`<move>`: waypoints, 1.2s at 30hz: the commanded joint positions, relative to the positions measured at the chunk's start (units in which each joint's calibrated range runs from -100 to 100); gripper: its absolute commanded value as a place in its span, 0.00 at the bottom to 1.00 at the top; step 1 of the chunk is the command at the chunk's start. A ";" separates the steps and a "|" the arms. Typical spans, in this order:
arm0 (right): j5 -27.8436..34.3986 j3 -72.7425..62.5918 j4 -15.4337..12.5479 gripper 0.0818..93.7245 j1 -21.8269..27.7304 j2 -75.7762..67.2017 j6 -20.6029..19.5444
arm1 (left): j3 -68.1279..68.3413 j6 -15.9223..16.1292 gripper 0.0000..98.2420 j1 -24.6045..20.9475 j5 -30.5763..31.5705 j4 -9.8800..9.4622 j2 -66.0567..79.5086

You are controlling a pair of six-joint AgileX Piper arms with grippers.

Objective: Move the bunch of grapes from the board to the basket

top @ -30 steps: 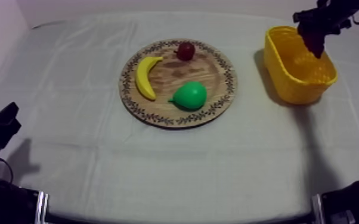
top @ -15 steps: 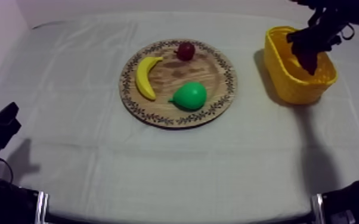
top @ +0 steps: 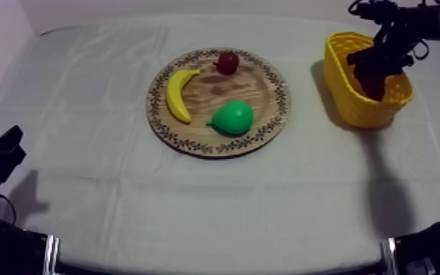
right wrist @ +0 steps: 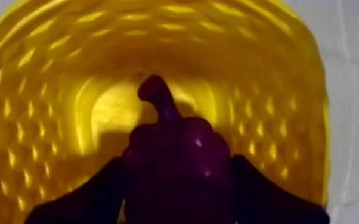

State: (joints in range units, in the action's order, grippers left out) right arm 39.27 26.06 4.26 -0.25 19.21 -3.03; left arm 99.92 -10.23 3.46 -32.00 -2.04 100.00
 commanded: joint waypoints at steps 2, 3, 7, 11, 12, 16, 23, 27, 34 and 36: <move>-0.33 0.13 -0.29 0.30 -0.20 0.04 -0.16 | -0.03 0.02 0.00 -0.02 -0.01 0.01 0.00; -0.30 0.16 -0.37 0.30 -0.27 0.05 -0.21 | -0.03 0.01 0.00 -0.02 -0.01 0.01 0.00; -0.30 0.22 -0.60 0.30 -0.47 0.01 -0.30 | -0.03 0.02 0.00 -0.02 -0.01 0.01 0.00; -0.52 0.35 -0.51 0.39 -0.47 -0.01 -0.70 | -0.03 0.00 0.00 -0.02 -0.01 0.01 0.00; -0.68 0.38 -0.44 0.46 -0.37 -0.02 -0.95 | -0.03 0.00 0.00 -0.02 -0.01 0.01 0.00; -1.69 0.58 -0.50 0.69 0.29 -0.15 -1.39 | -0.03 -0.01 0.00 -0.02 -0.01 0.01 0.00; -2.82 -0.02 -1.47 0.83 1.47 -1.23 -0.43 | -0.03 -0.01 0.00 -0.02 -0.01 0.01 0.00; -2.98 -0.05 -2.27 0.83 1.82 -2.35 0.60 | -0.03 -0.01 0.00 -0.02 -0.01 0.01 0.00; -3.16 2.01 -3.05 0.81 1.56 -6.30 1.91 | -0.03 -0.01 0.00 -0.02 -0.01 0.01 0.00; -3.19 2.80 -3.21 0.79 1.38 -7.95 2.13 | -0.03 -0.01 0.00 -0.02 -0.01 0.01 0.00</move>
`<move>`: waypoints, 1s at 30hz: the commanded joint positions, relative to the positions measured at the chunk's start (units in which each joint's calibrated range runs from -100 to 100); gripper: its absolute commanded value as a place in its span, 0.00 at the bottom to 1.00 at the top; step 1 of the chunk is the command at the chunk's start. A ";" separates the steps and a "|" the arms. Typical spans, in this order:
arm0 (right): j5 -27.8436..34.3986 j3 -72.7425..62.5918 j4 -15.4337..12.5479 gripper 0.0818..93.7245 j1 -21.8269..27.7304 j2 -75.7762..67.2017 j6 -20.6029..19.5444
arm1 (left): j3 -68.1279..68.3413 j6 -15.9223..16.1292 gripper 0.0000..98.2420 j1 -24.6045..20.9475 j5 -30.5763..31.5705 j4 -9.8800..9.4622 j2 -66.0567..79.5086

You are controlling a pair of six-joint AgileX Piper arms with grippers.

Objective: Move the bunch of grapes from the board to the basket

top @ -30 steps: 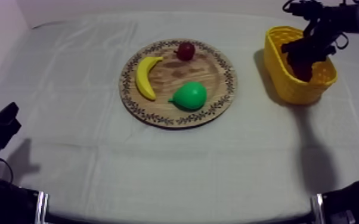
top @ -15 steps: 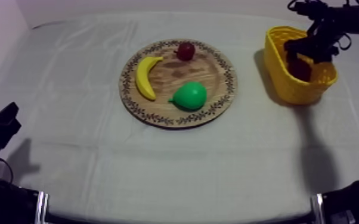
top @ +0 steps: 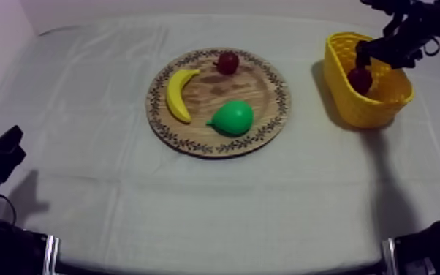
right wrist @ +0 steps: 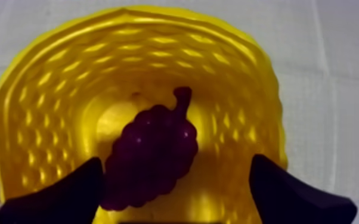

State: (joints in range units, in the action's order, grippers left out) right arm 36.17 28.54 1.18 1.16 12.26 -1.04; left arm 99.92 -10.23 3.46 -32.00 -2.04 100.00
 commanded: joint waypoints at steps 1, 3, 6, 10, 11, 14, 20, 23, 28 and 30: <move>-0.10 0.72 -0.15 0.78 -0.14 -1.89 0.20 | -0.03 -0.01 0.00 -0.02 -0.01 0.01 0.00; -0.14 1.73 -0.11 0.75 -0.33 -3.79 0.18 | -0.03 -0.01 0.00 -0.02 -0.01 0.01 0.00; -0.26 3.68 -0.50 0.71 -0.52 -7.00 0.72 | -0.03 -0.01 0.00 -0.02 -0.01 0.01 0.00; -0.57 7.26 -2.03 0.65 -0.55 -12.16 2.81 | -0.03 -0.01 0.00 -0.02 -0.01 0.01 0.00; -0.60 8.18 -2.30 0.63 -0.55 -13.51 3.22 | -0.03 -0.01 0.00 -0.02 -0.01 0.01 0.00; -0.97 11.43 -2.83 0.57 -0.65 -17.95 4.26 | -0.03 -0.01 0.00 -0.02 -0.01 0.01 0.00; -2.72 21.03 -3.20 0.44 -1.67 -30.04 6.07 | -0.03 -0.01 0.00 -0.02 -0.01 0.01 0.00; -2.68 26.79 -3.45 0.38 -2.40 -37.40 7.03 | -0.03 -0.01 0.00 -0.02 -0.01 0.01 0.00; -0.94 36.05 -4.68 0.27 -3.01 -49.66 8.76 | -0.03 0.01 0.00 -0.02 -0.01 0.01 0.00; 0.38 39.18 -5.11 0.24 -3.04 -53.88 9.19 | -0.03 0.03 0.00 -0.02 -0.01 0.01 0.00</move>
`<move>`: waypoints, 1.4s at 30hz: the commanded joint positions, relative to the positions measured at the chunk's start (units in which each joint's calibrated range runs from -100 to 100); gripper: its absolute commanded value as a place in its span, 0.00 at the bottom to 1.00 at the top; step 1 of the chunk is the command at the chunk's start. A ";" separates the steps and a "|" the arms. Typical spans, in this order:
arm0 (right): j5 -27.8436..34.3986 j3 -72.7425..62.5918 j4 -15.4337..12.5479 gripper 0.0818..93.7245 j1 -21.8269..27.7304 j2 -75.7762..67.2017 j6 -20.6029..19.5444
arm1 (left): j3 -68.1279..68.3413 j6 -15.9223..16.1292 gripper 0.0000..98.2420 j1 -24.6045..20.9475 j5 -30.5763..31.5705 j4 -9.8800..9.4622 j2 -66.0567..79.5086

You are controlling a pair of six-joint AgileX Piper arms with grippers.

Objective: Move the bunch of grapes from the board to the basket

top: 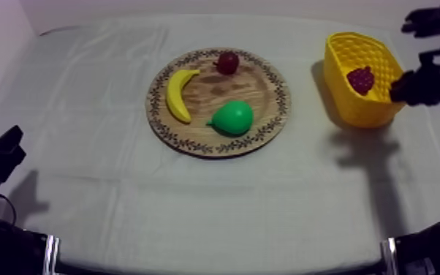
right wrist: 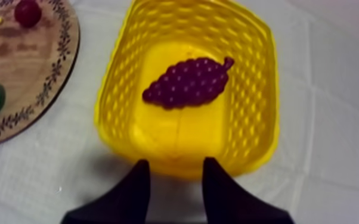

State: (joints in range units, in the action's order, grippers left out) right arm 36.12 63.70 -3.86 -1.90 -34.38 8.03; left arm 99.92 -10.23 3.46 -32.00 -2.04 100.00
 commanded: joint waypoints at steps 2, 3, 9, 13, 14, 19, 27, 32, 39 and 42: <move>1.74 7.09 -0.30 0.22 0.00 -11.26 0.37 | -0.03 0.03 0.00 -0.02 -0.01 0.01 0.00; 2.26 8.68 -0.32 0.21 -0.01 -13.31 0.45 | -0.03 0.04 0.00 -0.02 -0.01 0.01 0.00; 4.29 17.84 -0.28 0.13 0.96 -26.26 1.62 | -0.03 0.04 0.00 -0.02 -0.01 0.01 0.00; 6.13 22.49 0.00 0.05 1.26 -35.04 2.52 | -0.03 0.04 0.00 -0.02 -0.01 0.01 0.00; 6.57 23.56 0.02 0.03 1.27 -37.08 2.76 | -0.03 0.04 0.00 -0.02 -0.01 0.01 0.00; 7.34 28.45 0.21 0.01 0.77 -45.82 3.19 | -0.03 0.04 0.00 -0.02 -0.01 0.01 0.00; 7.08 33.62 1.55 0.00 -0.85 -56.29 -0.20 | -0.03 0.04 0.00 -0.02 -0.01 0.01 0.00; 7.58 34.33 2.61 0.00 -1.32 -60.19 -3.87 | -0.03 0.04 0.00 -0.02 -0.01 0.01 0.00; 7.88 34.50 2.88 0.00 -1.44 -61.28 -6.34 | -0.03 0.04 0.00 -0.02 -0.01 0.01 0.00; 7.90 34.51 2.89 0.00 -1.46 -61.34 -6.57 | -0.03 0.04 0.00 -0.02 -0.01 0.01 0.00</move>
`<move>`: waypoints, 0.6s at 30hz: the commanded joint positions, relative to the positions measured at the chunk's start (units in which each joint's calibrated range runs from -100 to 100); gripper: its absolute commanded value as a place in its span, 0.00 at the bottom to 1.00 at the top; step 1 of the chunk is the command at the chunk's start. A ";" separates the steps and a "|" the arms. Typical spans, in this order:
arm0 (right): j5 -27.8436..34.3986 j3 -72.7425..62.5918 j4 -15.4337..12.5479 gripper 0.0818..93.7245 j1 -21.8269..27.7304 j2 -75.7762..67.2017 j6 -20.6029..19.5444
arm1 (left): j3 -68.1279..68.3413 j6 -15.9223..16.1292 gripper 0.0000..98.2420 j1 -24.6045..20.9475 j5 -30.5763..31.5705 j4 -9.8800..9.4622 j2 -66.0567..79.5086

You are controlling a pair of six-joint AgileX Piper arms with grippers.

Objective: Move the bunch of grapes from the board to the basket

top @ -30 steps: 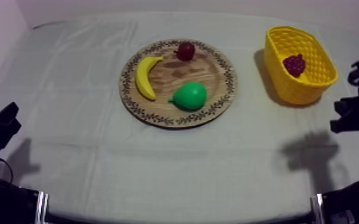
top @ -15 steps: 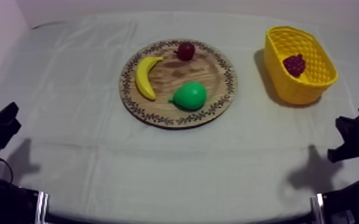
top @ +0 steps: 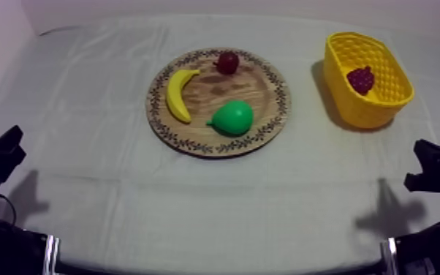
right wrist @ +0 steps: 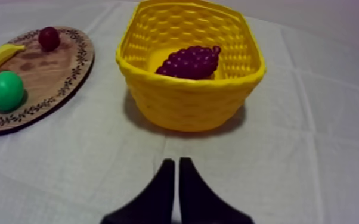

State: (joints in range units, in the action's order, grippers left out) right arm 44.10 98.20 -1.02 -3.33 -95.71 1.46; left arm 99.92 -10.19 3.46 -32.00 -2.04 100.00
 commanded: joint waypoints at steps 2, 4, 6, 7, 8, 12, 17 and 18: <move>-0.07 0.02 0.06 0.00 -0.03 -0.03 -0.34 | -0.03 0.01 0.00 -0.02 -0.01 0.01 0.00; -1.34 0.38 0.21 0.00 0.03 -0.04 -1.15 | -0.03 0.01 0.00 -0.02 -0.01 0.01 0.00; -3.15 0.94 0.36 0.00 0.49 -0.04 -0.45 | -0.03 -0.02 0.00 -0.02 -0.01 0.01 0.00; -3.74 1.13 0.40 0.00 0.82 -0.04 -0.17 | -0.03 -0.02 0.00 -0.02 -0.01 0.01 0.00; -4.16 1.27 0.43 0.00 1.07 -0.04 0.14 | -0.03 -0.01 0.00 -0.02 -0.01 0.01 0.00; -4.97 1.50 0.46 0.00 1.45 -0.05 -0.74 | -0.03 -0.02 0.00 -0.02 -0.01 0.01 0.00; -5.18 1.57 0.46 0.00 1.08 -0.05 -1.78 | -0.03 -0.02 0.00 -0.02 -0.01 0.01 0.00; -5.19 1.57 0.46 0.00 1.04 -0.05 -1.70 | -0.03 -0.01 0.00 -0.02 -0.01 0.01 0.00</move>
State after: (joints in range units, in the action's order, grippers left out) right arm 39.02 99.74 -0.42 -2.26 -95.71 -0.26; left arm 99.92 -10.20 3.46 -32.00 -2.04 100.00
